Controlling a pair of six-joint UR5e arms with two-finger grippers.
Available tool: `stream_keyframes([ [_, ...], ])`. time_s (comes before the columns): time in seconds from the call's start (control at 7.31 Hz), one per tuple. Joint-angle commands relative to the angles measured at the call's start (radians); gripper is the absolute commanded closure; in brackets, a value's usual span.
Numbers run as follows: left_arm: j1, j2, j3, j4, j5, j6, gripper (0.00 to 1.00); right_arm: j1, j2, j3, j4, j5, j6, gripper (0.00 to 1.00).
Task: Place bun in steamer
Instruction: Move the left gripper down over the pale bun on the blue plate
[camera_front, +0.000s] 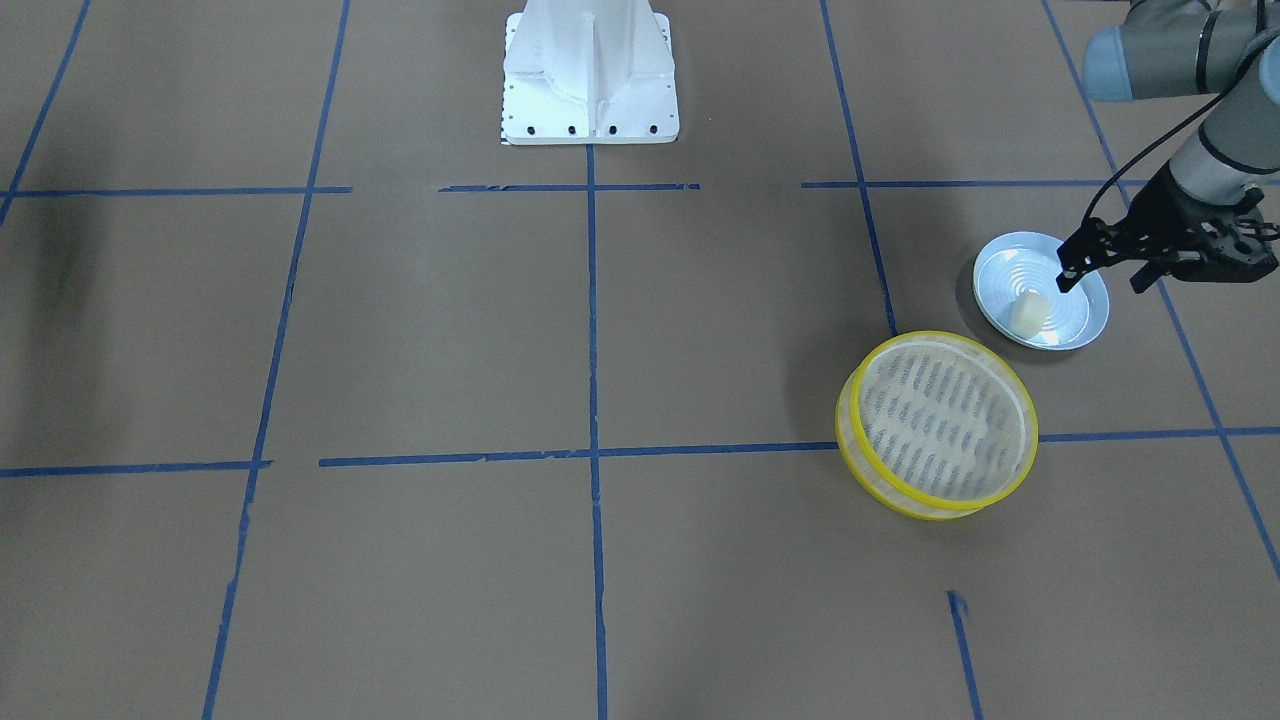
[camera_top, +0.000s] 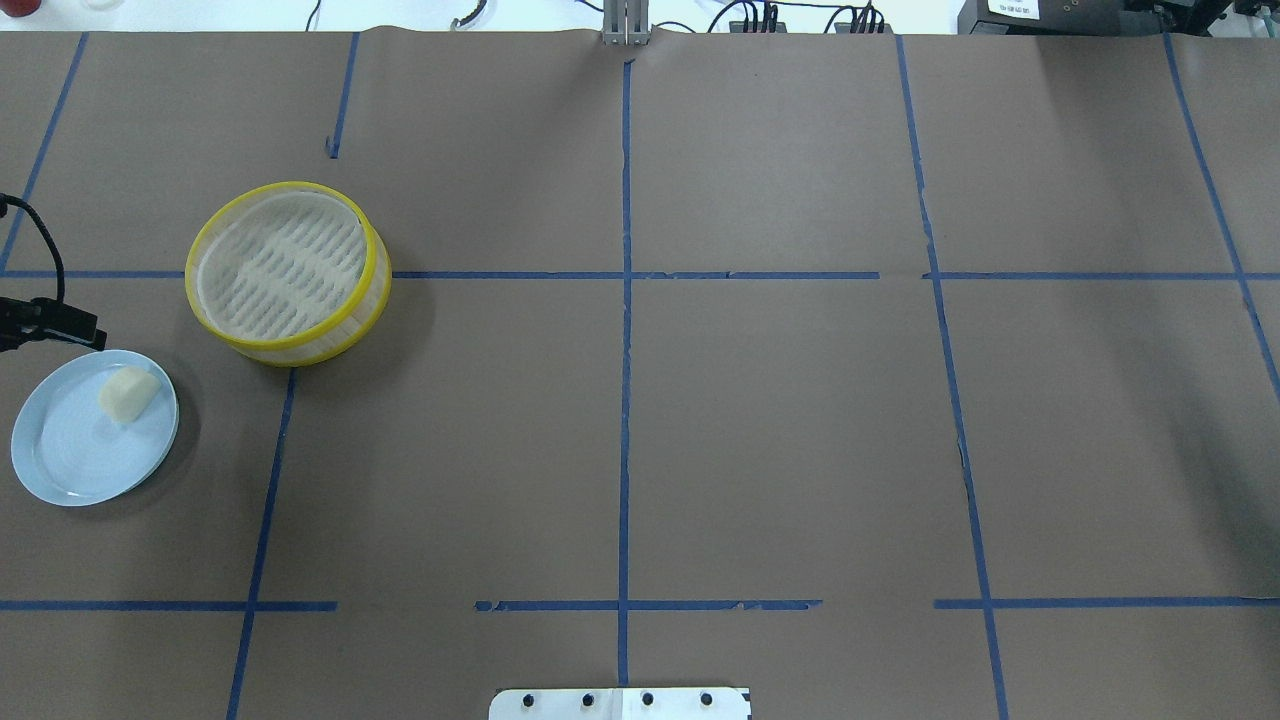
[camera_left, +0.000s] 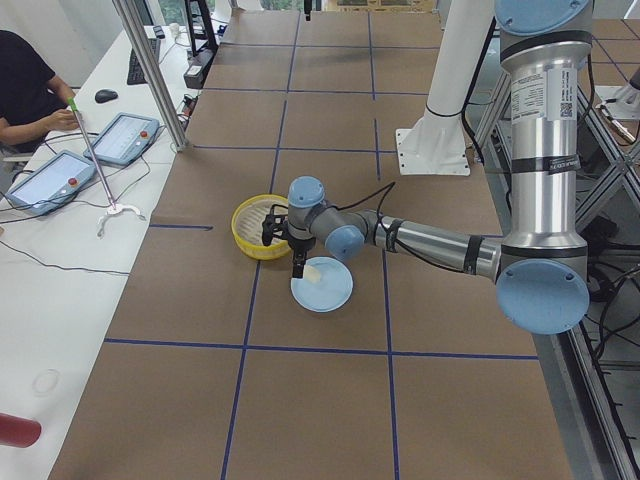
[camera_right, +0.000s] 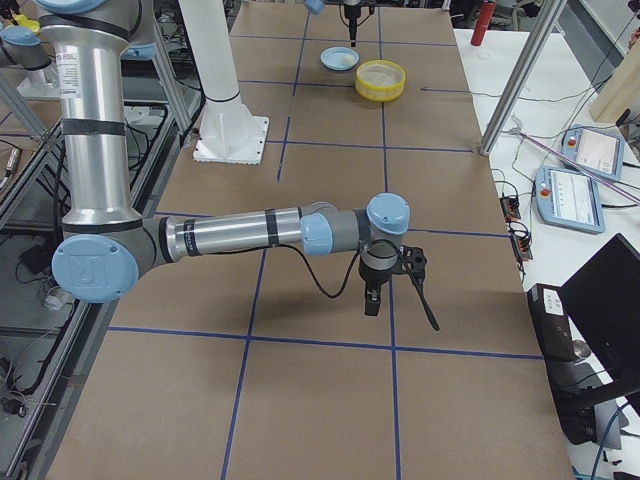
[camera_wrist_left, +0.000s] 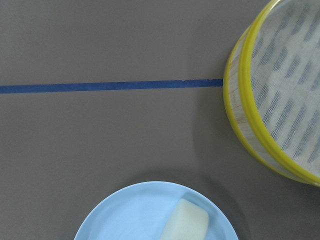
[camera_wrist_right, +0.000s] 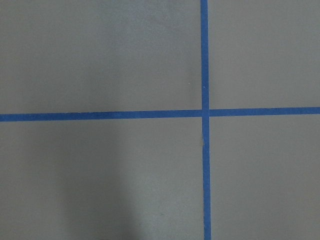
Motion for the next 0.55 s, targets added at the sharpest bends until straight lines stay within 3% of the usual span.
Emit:
stream_keyframes([
  [0.0,0.041,0.000,0.047,-0.045,0.015,-0.016,0.00,0.001,0.000,0.000,0.000,0.000,0.000,0.00],
  [0.41,0.090,-0.003,0.056,-0.045,0.015,-0.011,0.00,-0.001,0.000,0.000,0.000,0.000,0.000,0.00],
])
